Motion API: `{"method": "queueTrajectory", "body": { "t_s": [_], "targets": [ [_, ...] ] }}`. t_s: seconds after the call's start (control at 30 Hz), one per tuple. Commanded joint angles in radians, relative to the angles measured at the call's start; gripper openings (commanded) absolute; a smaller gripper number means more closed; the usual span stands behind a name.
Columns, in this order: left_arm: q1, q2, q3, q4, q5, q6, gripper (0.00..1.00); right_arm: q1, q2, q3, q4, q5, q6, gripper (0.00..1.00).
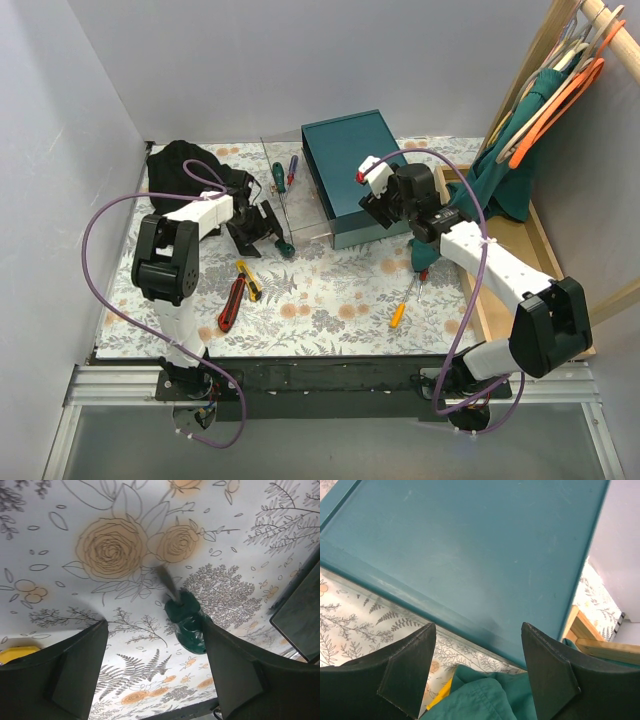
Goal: Sort the tools into containers
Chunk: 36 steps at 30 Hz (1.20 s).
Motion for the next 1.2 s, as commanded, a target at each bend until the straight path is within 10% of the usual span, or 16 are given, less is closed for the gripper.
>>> {"method": "queueTrajectory", "body": {
  "t_s": [0.0,0.37,0.57,0.83,1.17],
  "targets": [
    [0.024,0.067,-0.077,-0.094,-0.232,0.056,0.77,-0.010,-0.052,-0.010,0.044,0.016,-0.006,0.77],
    [0.057,-0.062,-0.096,0.023,-0.002,0.139,0.74,-0.010,-0.051,-0.002,0.058,0.013,-0.009,0.77],
    [0.120,-0.143,-0.105,0.191,0.113,0.624,0.74,-0.012,-0.067,-0.016,0.053,0.023,-0.024,0.77],
    [0.214,-0.188,-0.145,0.233,0.625,1.309,0.68,-0.013,-0.063,-0.016,0.056,0.028,-0.037,0.77],
    [0.113,-0.192,-0.287,0.258,0.791,1.654,0.62,-0.016,-0.038,0.012,0.023,0.028,-0.043,0.77]
  ]
}}
